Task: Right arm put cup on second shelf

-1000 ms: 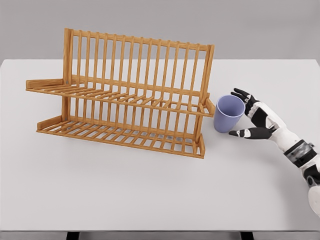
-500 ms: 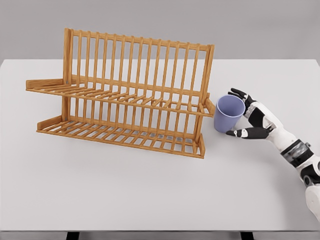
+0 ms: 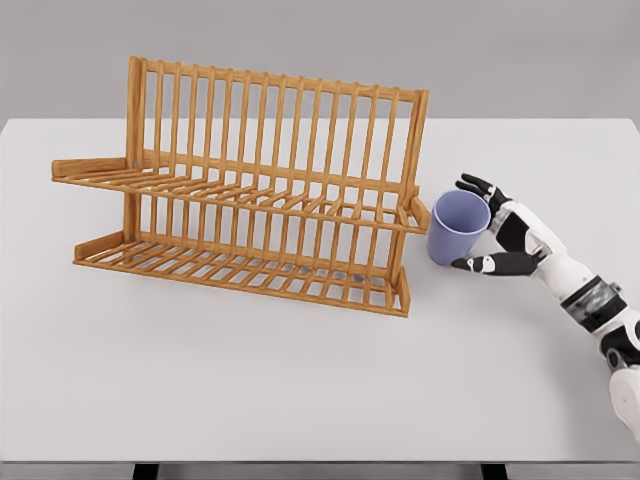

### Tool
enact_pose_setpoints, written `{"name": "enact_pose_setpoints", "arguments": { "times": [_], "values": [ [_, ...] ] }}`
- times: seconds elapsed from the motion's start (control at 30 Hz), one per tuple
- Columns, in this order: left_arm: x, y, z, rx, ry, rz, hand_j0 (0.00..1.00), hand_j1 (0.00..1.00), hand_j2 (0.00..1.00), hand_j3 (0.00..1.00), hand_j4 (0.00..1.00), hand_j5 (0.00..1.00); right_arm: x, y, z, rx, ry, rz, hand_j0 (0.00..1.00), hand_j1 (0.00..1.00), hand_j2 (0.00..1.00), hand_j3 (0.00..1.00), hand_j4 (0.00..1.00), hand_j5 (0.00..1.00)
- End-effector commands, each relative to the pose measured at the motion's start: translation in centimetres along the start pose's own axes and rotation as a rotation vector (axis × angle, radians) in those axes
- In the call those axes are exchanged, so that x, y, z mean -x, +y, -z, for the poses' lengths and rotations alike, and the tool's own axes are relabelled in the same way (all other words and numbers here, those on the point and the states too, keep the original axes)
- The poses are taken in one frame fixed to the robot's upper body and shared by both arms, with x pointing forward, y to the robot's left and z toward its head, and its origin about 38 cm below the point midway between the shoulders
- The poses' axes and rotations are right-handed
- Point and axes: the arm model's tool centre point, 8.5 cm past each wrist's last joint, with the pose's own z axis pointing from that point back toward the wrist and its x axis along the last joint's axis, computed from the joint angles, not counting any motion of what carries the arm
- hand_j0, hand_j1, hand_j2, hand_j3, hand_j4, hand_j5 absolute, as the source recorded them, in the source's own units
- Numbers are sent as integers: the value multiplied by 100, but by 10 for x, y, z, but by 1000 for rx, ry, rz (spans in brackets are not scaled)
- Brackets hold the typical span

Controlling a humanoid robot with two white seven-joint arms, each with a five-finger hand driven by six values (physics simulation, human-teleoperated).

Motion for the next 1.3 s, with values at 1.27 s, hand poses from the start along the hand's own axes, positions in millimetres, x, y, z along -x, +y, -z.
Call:
{"name": "enact_pose_setpoints", "arguments": {
  "times": [1.27],
  "values": [
    [0,0,0,1,0,0,100,100,100,100,100,100,-16,-5,6,-2,-39,-30,70,70,70,70,70,70]
  ]
}}
